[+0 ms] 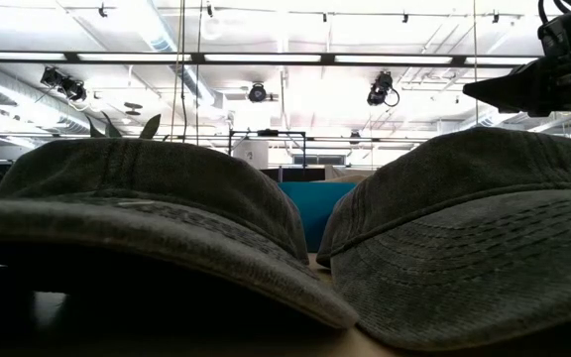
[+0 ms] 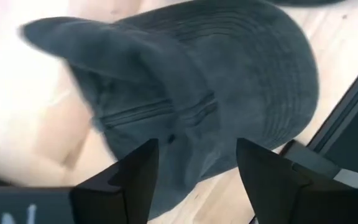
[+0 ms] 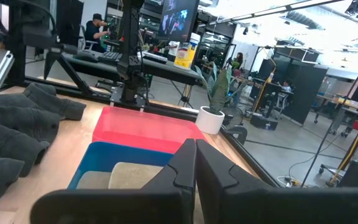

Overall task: Pick & Place hat
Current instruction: Put the left black cap into the red bin

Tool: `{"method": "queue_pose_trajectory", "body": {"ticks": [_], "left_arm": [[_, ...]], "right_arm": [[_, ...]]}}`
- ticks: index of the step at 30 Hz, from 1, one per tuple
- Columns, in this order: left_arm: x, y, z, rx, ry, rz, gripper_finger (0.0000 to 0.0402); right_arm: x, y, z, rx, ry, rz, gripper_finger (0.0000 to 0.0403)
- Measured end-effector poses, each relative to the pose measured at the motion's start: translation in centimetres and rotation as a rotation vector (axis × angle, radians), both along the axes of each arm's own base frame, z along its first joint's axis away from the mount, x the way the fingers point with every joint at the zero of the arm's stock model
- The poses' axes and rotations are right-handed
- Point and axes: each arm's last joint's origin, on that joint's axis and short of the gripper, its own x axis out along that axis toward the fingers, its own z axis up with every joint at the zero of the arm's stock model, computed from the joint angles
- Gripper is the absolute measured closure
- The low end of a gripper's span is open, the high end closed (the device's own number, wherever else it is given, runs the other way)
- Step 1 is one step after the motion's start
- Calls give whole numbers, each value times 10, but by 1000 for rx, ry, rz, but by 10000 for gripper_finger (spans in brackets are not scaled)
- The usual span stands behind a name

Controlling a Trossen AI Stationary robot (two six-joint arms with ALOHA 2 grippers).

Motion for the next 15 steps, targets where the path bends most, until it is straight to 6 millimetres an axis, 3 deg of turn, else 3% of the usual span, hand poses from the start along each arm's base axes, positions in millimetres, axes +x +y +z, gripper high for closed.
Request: {"method": "queue_pose_trajectory", "body": {"ticks": [7, 15], "left_arm": [[2, -1, -20, -54, -40, -4, 182], [6, 3, -22, -13, -87, -9, 198]], "right_arm": [[0, 0, 0, 0, 0, 0, 389], [0, 0, 0, 0, 0, 0, 389]]}}
